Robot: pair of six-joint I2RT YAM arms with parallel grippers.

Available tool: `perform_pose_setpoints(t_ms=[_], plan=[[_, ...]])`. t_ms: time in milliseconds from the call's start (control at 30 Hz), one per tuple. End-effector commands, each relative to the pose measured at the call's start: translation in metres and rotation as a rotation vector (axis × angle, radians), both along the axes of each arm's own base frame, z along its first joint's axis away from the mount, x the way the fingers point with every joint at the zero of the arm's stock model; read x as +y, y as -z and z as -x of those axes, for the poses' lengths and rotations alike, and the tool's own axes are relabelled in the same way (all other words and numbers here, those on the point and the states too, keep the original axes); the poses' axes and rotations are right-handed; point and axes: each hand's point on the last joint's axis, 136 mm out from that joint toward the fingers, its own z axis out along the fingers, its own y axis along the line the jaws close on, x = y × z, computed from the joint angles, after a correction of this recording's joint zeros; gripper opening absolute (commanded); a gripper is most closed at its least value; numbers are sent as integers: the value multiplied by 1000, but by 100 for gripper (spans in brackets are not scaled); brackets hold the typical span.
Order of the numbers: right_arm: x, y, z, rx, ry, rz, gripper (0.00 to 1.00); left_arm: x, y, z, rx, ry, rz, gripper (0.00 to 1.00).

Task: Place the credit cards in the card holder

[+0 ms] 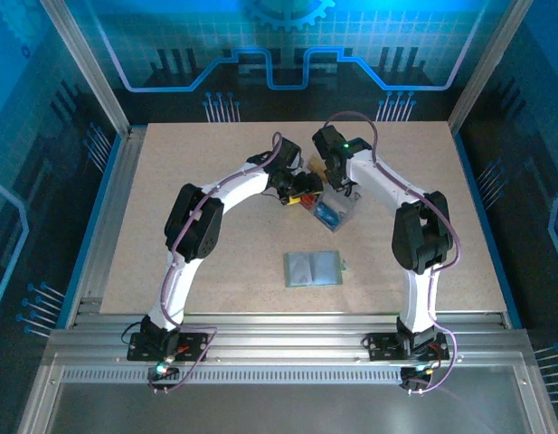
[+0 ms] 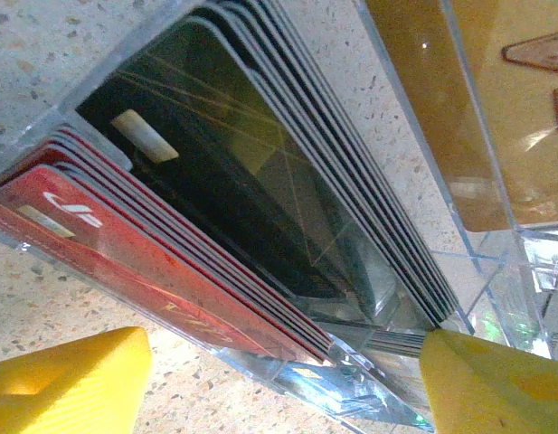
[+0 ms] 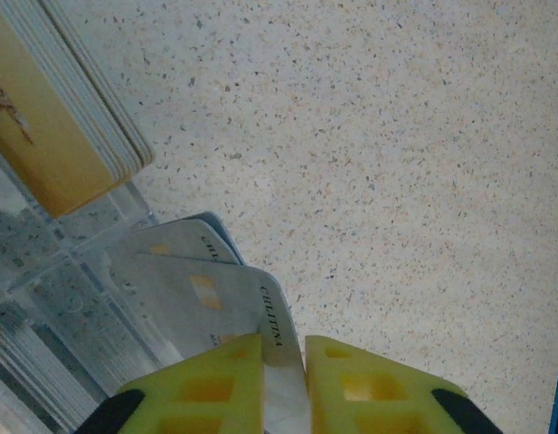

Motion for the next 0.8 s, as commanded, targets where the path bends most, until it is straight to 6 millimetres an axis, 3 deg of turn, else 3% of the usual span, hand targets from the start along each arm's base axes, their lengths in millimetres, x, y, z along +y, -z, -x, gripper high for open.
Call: perform_pose_setpoints(t_ms=[0, 467, 767], plan=[[0, -28, 1, -43, -10, 9, 14, 17, 33, 7, 75, -11, -54, 79], [12, -36, 9, -11, -57, -19, 4, 19, 32, 7, 78, -15, -44, 79], [33, -32, 17, 50, -121, -133, 0, 18, 23, 7, 67, -11, -24, 79]])
